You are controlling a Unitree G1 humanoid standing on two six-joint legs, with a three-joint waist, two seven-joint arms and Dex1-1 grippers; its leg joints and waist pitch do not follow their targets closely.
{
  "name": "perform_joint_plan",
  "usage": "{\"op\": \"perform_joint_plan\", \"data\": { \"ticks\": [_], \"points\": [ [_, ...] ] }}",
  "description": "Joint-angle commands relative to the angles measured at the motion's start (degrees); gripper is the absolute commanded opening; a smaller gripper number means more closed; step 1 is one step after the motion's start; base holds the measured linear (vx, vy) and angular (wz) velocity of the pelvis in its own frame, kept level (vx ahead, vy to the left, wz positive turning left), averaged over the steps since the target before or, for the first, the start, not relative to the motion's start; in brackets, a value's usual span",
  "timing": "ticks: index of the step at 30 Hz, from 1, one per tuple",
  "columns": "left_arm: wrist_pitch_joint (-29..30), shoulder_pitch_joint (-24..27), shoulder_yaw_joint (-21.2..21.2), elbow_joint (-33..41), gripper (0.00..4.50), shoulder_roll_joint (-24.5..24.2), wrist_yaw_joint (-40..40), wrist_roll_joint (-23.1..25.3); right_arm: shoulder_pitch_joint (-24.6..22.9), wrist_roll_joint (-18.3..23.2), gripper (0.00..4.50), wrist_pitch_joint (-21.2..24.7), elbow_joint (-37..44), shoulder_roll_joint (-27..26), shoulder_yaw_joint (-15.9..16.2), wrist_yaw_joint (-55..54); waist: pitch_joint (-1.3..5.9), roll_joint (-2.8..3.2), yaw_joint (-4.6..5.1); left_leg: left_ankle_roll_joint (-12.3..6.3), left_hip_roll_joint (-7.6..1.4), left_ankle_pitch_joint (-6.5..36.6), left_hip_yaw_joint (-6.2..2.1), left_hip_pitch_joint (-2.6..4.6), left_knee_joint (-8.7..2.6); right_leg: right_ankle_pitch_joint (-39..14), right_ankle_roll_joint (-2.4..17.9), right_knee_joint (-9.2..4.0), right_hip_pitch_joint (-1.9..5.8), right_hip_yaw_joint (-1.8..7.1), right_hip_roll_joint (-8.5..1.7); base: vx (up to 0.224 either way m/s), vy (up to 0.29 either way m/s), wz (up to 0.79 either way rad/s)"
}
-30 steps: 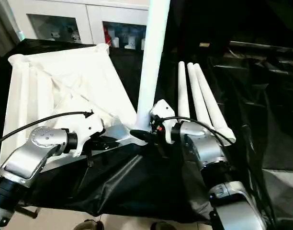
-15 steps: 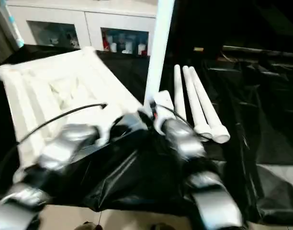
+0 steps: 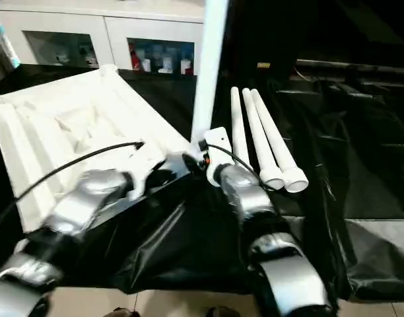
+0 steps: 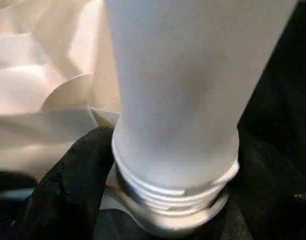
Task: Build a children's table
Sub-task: Rotate leg to tighten
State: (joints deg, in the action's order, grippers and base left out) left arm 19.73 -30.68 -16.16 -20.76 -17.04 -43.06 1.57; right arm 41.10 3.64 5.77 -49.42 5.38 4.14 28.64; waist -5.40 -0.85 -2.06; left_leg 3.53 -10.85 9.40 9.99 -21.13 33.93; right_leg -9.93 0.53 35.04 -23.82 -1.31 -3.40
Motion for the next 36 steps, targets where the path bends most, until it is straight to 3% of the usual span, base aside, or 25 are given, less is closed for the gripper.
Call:
{"op": "perform_joint_plan", "data": {
  "ticks": [1, 6, 8, 10, 12, 17, 20, 28, 33, 34, 36],
  "points": [
    [-3.06, 1.67, -1.8, 3.32, 0.0, -0.52, -5.71, -2.9, -1.55, -0.95, 3.56, 0.73, 1.65, 1.67, 1.71, 5.23, 4.48, 0.42, -0.54, 0.2, -1.78, 20.11, -0.63, 0.71, -4.39, -19.71, 10.88, -4.94, 2.13, 1.95, -3.9, 0.0, 0.0, 0.0],
    [-3.89, 4.22, -2.33, 6.14, 0.0, -3.92, -10.83, -4.4, -4.02, -0.22, 3.56, -0.24, 7.6, 6.37, 3.04, 13.74, 5.14, 0.57, -0.99, -1.06, -1.68, 14.07, -0.25, 0.4, -3.97, -10.41, 13.42, -3.95, 2.92, 1.9, -3.55, 0.0, 0.0, 0.0],
    [-4.09, 5.5, -1.93, 7.71, 0.0, -5.72, -13.26, -5.42, -5.49, 0.41, 3.56, 0.33, 10.87, 9.08, 4.01, 18.72, 5.56, 0.79, -1.52, -2.47, -1.68, 10.43, -0.11, 0.34, -3.61, -5.21, 14.5, -3.34, 3.29, 1.82, -3.51, 0.0, 0.0, 0.0],
    [-3.99, 6.18, -1.66, 8.65, 0.0, -6.45, -14.48, -5.86, -6.21, 0.59, 3.56, 0.52, 12.36, 10.19, 4.66, 20.51, 5.57, 0.9, -1.62, -3.22, -1.68, 9.18, 0.0, 0.3, -3.55, -3.24, 15.46, -3.15, 3.22, 1.69, -3.44, 0.0, 0.0, 0.0],
    [-3.68, 7.12, -1.38, 9.95, 0.0, -7.59, -16.14, -6.45, -7.08, 0.88, 3.56, 0.55, 14.04, 11.58, 5.42, 22.94, 5.36, 0.91, -1.65, -3.05, -1.71, 10.4, 0.03, 0.32, -3.63, -5.4, 15.57, -3.44, 3.18, 1.58, -3.5, 0.0, 0.0, 0.0],
    [-3.64, 8.2, -0.91, 11.28, 0.0, -9.2, -17.82, -7.32, -8.3, 0.98, 3.56, 0.71, 16.66, 12.83, 6.13, 26.13, 4.9, 1.06, -1.56, -0.44, -1.87, 15.93, -0.32, 0.58, -4.14, -15.22, 13.16, -4.22, 2.92, 1.5, -3.57, 0.0, 0.0, 0.0],
    [-3.7, 8.6, -0.65, 11.58, 0.0, -9.86, -18.6, -7.85, -8.88, 1.26, 3.56, 1.34, 17.93, 13.0, 6.49, 27.14, 4.97, 0.98, -1.61, -0.16, -1.85, 16.22, -0.38, 0.66, -4.14, -16.29, 12.5, -4.26, 2.86, 1.56, -3.63, 0.0, 0.0, 0.0],
    [-3.27, 8.72, -0.42, 11.63, 0.0, -10.1, -18.53, -7.94, -9.52, 2.06, 2.92, 2.57, 18.51, 12.38, 6.36, 27.47, 5.12, 0.86, -1.58, -0.84, -1.74, 13.31, -0.26, 0.43, -3.9, -12.11, 13.36, -3.88, 3.02, 1.54, -3.57, 0.0, 0.0, 0.0],
    [-1.79, 7.19, 0.36, 9.08, 0.0, -7.58, -13.34, -6.69, -8.94, 0.9, 2.76, 3.45, 14.0, 8.39, 3.51, 15.95, 4.79, 0.8, -1.27, 0.34, -1.58, 14.58, -0.34, 0.38, -4.13, -16.25, 12.38, -4.24, 2.86, 1.49, -3.66, 0.0, 0.0, 0.0],
    [-1.16, 6.28, 0.72, 7.67, 0.0, -6.28, -11.01, -6.03, -8.16, 0.76, 2.76, 3.71, 11.29, 6.66, 1.95, 10.69, 4.96, 0.72, -1.19, 0.78, -1.65, 15.06, -0.45, 0.49, -4.14, -17.39, 11.71, -4.24, 2.97, 1.43, -3.69, 0.0, 0.0, 0.0],
    [0.01, 4.28, 1.43, 4.8, 0.0, -3.49, -6.47, -5.03, -6.97, 0.98, 2.76, 4.12, 6.51, 3.19, -0.48, 1.53, 4.58, 0.81, -0.73, 1.61, -1.36, 16.67, -0.48, 0.64, -4.25, -21.25, 11.04, -4.7, 2.57, 1.44, -3.72, 0.0, 0.0, 0.0]
  ]
}}
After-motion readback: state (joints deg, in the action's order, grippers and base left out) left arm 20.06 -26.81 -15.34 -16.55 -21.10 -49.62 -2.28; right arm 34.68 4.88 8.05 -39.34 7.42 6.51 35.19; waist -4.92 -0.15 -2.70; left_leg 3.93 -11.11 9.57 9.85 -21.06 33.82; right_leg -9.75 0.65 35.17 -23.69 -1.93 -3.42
